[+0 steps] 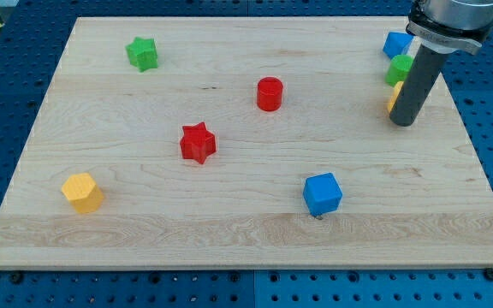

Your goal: Move the red circle towards right

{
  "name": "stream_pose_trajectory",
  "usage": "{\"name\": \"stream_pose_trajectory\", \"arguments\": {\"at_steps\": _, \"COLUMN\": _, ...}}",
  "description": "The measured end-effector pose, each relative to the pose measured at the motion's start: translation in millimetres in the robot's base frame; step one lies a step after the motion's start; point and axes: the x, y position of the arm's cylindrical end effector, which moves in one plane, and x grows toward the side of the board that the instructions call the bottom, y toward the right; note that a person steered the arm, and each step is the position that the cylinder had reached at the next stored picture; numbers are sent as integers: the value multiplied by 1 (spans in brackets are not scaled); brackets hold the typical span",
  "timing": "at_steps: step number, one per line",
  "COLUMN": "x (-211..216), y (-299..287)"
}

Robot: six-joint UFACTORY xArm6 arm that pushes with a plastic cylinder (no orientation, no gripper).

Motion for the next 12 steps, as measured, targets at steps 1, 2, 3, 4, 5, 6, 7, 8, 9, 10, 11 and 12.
{"name": "stream_pose_trajectory", "arguments": {"at_steps": 1, "x": 0, "y": 0}}
{"name": "stream_pose_trajectory", "arguments": {"at_steps": 2, "x": -2, "y": 0}}
{"name": "stream_pose_trajectory", "arguments": {"at_steps": 3, "x": 3, "y": 0}}
{"name": "stream_pose_trajectory", "arguments": {"at_steps": 4, "x": 26, "y": -29}}
{"name": "stream_pose_trajectory", "arguments": {"at_steps": 5, "x": 14, "y": -66}}
{"name": "stream_pose_trajectory", "arguments": {"at_steps": 6, "x": -32, "y": -69}}
{"name": "stream_pose_trajectory", "arguments": {"at_steps": 7, "x": -77, "y": -92}}
{"name": "stream_pose_trajectory", "arguments": {"at_steps": 8, "x": -98, "y": -143}}
{"name": "stream_pose_trajectory", "arguments": {"at_steps": 9, "x": -98, "y": -215}}
{"name": "stream_pose_trajectory", "arguments": {"at_steps": 10, "x": -98, "y": -264}}
{"name": "stream_pose_trajectory", "arguments": {"at_steps": 11, "x": -87, "y": -273}}
{"name": "stream_pose_trajectory", "arguments": {"at_steps": 12, "x": -79, "y": -251}}
